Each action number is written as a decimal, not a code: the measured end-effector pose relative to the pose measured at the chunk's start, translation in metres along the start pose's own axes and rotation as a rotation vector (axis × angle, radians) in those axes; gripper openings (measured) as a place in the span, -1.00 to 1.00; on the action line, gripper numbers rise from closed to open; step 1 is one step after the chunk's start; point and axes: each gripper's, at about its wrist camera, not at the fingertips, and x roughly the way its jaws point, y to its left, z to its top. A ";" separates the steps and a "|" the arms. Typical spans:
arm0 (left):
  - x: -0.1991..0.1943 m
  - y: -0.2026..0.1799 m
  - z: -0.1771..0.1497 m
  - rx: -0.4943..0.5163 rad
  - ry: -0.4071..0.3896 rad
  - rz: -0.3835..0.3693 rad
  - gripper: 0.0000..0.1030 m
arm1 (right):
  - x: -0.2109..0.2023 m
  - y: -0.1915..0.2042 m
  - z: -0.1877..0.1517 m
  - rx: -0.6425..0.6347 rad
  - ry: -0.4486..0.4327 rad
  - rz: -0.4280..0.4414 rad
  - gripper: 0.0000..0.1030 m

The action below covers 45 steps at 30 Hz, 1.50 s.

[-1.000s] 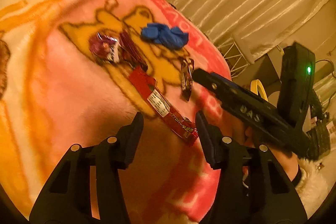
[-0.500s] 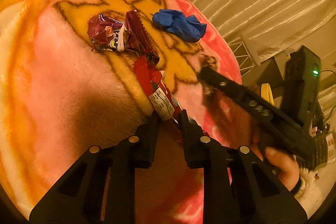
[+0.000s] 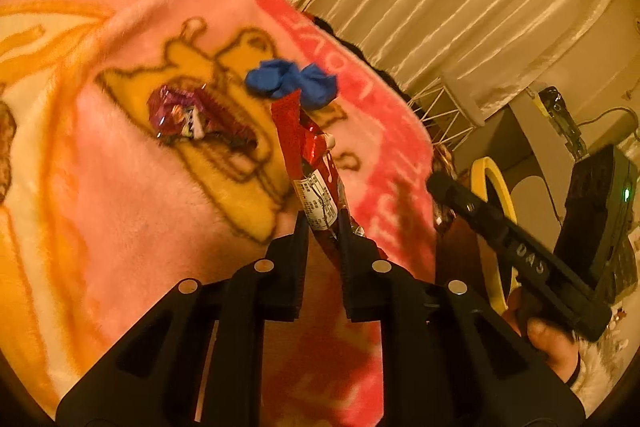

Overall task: Collect trash
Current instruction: 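Grasp the red candy bar with the left gripper while the right grasps a silver wrapper, then carry the red candy bar and silver wrapper over the bin with both tools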

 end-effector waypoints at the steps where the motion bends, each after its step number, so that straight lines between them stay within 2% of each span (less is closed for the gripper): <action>1: -0.001 -0.002 0.001 0.007 -0.004 -0.004 -0.83 | -0.006 -0.003 -0.001 0.004 -0.008 -0.009 -0.71; 11: 0.002 -0.033 0.007 0.081 -0.013 -0.035 -0.84 | -0.055 -0.030 -0.013 0.042 -0.073 -0.078 -0.71; 45: -0.003 -0.121 0.004 0.245 -0.029 -0.122 -0.84 | -0.119 -0.064 -0.028 0.095 -0.186 -0.160 -0.71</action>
